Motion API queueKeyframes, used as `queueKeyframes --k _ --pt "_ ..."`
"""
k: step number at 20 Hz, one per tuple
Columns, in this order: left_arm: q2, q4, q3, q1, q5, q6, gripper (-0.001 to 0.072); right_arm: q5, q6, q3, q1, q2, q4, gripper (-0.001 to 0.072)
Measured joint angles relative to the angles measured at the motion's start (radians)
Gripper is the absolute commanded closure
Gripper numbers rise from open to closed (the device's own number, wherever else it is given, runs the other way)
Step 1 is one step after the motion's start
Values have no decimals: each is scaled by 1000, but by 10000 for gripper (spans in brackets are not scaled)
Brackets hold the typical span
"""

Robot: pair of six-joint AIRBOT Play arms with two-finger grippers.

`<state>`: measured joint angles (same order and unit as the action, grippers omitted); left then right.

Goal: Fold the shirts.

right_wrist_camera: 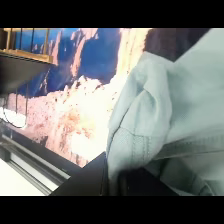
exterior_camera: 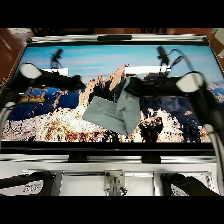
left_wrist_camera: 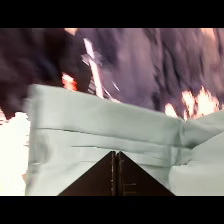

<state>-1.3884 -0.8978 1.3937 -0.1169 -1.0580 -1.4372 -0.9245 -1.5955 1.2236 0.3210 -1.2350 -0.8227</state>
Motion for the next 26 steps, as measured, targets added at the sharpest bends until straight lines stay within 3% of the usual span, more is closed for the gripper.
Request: queueKeyframes --k 3,4,5,6,9,12,15,20,23,26 --pt "134 -35 0 139 -70 0 677 139 21 17 113 -188 105 635" --pt "172 -43 0 172 -84 1 676 171 32 32 143 -254 147 528" --pt "207 -49 0 197 -100 3 677 203 44 51 171 -316 197 204" --pt "241 -49 0 216 -116 5 677 230 56 69 192 -367 245 107" --pt "309 -58 0 245 -157 10 677 285 117 119 225 -467 389 107" --pt "337 -62 0 256 -181 17 676 232 151 141 187 -472 406 107" --pt "347 -64 0 262 -191 28 677 57 117 149 89 -410 226 108" --pt "352 -64 -2 264 -198 35 676 -342 -19 89 -122 -260 -344 107" --pt "352 -67 -2 264 -199 37 677 -401 -35 -71 -217 -206 -372 88" --pt "352 -67 -2 264 -200 37 676 -308 2 -226 -232 -185 -238 88"
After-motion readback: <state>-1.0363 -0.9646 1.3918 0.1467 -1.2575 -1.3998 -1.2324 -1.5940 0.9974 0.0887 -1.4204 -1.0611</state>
